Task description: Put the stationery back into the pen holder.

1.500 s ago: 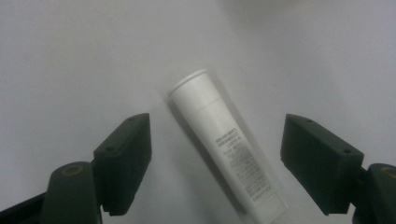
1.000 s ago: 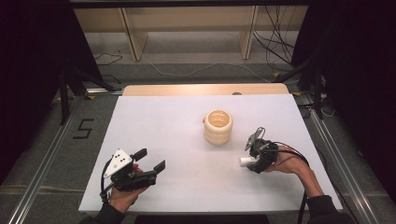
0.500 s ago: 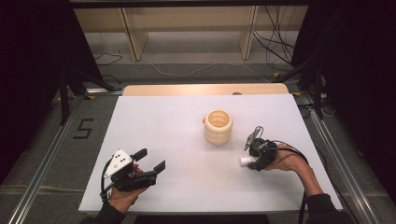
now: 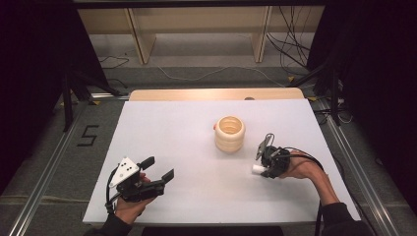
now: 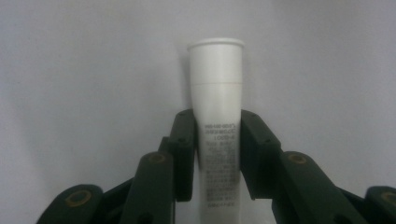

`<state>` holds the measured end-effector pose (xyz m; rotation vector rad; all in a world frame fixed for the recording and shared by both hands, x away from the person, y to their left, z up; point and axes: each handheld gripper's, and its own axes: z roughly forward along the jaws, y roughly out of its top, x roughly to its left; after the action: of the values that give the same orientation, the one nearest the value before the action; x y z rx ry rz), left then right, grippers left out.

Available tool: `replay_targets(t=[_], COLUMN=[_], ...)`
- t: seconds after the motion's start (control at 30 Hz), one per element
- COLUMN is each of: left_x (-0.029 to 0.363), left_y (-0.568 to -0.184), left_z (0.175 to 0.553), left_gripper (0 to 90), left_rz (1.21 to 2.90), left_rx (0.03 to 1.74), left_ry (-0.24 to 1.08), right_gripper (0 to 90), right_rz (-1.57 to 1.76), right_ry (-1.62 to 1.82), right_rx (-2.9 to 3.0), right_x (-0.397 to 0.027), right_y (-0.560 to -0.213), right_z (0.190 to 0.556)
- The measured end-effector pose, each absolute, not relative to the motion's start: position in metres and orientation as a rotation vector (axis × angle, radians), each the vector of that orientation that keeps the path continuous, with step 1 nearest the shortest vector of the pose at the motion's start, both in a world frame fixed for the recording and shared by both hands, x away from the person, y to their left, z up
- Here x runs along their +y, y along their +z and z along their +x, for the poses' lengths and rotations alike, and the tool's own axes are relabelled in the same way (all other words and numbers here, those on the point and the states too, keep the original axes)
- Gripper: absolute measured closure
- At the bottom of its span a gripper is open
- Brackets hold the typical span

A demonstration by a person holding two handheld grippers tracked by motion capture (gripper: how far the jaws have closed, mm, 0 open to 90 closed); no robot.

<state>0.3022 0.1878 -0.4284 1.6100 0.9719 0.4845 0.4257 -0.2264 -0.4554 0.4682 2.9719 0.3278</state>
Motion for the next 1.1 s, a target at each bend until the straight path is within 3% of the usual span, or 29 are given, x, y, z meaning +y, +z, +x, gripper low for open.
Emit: replay_targets(t=[1.1], left_x=[0.188], left_y=[-0.428], left_z=[0.302], left_gripper=[15.1], left_rz=[1.607], left_rx=[0.973], left_ry=[0.49], right_gripper=[69.7], right_rz=[0.522], right_ry=[0.605], right_rx=[2.789], right_x=[-0.227], right_y=[-0.425], right_z=[0.423])
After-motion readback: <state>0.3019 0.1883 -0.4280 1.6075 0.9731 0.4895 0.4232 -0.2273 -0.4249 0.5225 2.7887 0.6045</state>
